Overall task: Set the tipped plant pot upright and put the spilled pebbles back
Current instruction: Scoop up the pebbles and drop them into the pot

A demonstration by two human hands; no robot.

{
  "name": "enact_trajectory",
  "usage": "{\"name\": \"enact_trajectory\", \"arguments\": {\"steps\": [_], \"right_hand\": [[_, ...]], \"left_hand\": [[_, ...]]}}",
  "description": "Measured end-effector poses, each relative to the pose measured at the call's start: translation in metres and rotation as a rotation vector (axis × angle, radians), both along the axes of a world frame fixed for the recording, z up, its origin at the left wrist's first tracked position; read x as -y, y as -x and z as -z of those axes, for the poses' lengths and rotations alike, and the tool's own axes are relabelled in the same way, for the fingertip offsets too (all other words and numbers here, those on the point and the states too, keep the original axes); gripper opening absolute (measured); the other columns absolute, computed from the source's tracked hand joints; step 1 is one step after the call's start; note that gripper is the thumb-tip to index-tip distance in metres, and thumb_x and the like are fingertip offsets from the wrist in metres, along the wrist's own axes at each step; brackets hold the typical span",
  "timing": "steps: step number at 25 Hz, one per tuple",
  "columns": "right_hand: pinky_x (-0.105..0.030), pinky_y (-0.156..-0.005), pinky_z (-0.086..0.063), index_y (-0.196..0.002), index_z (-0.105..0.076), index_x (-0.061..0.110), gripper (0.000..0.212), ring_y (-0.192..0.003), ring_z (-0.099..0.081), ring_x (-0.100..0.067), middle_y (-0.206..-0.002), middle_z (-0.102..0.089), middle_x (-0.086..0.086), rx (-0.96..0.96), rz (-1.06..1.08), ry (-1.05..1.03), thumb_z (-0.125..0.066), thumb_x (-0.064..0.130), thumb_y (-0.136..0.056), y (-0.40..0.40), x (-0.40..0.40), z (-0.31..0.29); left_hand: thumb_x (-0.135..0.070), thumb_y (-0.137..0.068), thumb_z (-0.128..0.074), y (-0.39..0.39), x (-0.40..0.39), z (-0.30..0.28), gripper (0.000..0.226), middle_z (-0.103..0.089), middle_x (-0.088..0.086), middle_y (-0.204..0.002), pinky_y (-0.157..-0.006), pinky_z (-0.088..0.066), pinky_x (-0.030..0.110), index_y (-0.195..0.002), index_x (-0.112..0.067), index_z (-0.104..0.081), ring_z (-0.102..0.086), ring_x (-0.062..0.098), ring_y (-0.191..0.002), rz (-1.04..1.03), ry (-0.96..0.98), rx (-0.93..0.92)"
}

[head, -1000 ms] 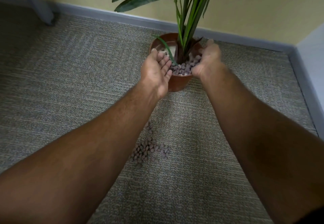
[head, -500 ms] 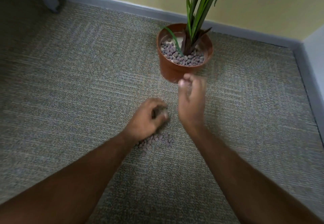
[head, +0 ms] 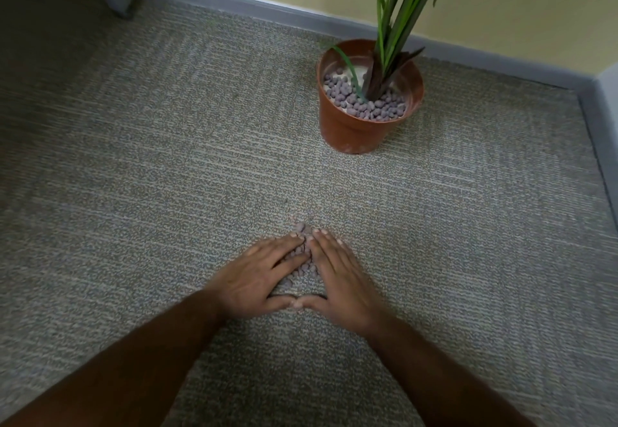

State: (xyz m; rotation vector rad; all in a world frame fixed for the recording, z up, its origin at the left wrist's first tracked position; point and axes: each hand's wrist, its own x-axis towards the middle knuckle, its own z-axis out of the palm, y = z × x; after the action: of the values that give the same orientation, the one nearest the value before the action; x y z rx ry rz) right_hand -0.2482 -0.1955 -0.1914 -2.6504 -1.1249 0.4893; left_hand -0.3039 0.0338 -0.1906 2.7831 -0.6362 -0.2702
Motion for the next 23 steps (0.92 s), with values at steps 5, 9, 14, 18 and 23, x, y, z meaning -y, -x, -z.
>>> {"name": "enact_trajectory", "arguments": {"steps": [5,9,14,18,23], "right_hand": [[-0.041,-0.128,-0.001,-0.163,-0.006,0.013,0.109,-0.157,0.011,-0.017,-0.171,0.003,-0.006,0.039,-0.029,-0.035,-0.038,0.084,-0.086,-0.008,-0.016,0.005],[-0.039,-0.127,-0.009,-0.161,-0.023,0.015,0.089,-0.157,-0.006,-0.017,-0.169,-0.018,-0.003,0.094,0.030,-0.150,-0.043,0.071,-0.094,-0.010,-0.027,0.012],[-0.042,-0.112,-0.039,-0.141,-0.051,0.016,0.064,-0.134,-0.043,-0.024,-0.144,-0.050,-0.005,0.235,0.045,-0.227,-0.048,0.063,-0.097,-0.007,-0.024,0.020],[-0.040,-0.098,-0.046,-0.121,-0.058,0.015,0.050,-0.111,-0.052,-0.023,-0.121,-0.056,-0.006,0.302,0.041,-0.214,-0.049,0.058,-0.098,-0.005,-0.023,0.022],[-0.037,-0.076,-0.052,-0.100,-0.054,0.016,0.030,-0.090,-0.053,-0.021,-0.097,-0.054,-0.003,0.383,-0.017,-0.174,-0.047,0.045,-0.102,-0.007,-0.027,0.020]], "left_hand": [[-0.049,-0.108,-0.036,0.000,0.001,0.014,0.056,-0.036,0.003,-0.162,-0.118,-0.034,0.043,-0.156,-0.020,-0.035,-0.035,0.018,-0.148,-0.096,0.050,0.085],[-0.046,-0.107,-0.039,-0.004,0.002,0.018,0.048,-0.048,0.004,-0.146,-0.106,-0.045,0.041,-0.145,-0.017,-0.046,-0.048,0.021,-0.130,-0.168,0.087,0.147],[-0.049,-0.106,-0.036,-0.003,0.002,0.021,0.045,-0.055,0.003,-0.125,-0.090,-0.049,0.037,-0.129,-0.015,-0.056,-0.051,0.018,-0.107,-0.205,0.051,0.203],[-0.050,-0.107,-0.037,-0.006,0.001,0.020,0.040,-0.056,-0.001,-0.110,-0.080,-0.048,0.032,-0.115,-0.017,-0.057,-0.050,0.015,-0.094,-0.201,0.060,0.220],[-0.050,-0.107,-0.031,-0.023,-0.001,0.017,0.043,-0.062,0.001,-0.092,-0.060,-0.053,0.033,-0.104,-0.018,-0.058,-0.060,0.018,-0.079,-0.167,0.031,0.272]]}}
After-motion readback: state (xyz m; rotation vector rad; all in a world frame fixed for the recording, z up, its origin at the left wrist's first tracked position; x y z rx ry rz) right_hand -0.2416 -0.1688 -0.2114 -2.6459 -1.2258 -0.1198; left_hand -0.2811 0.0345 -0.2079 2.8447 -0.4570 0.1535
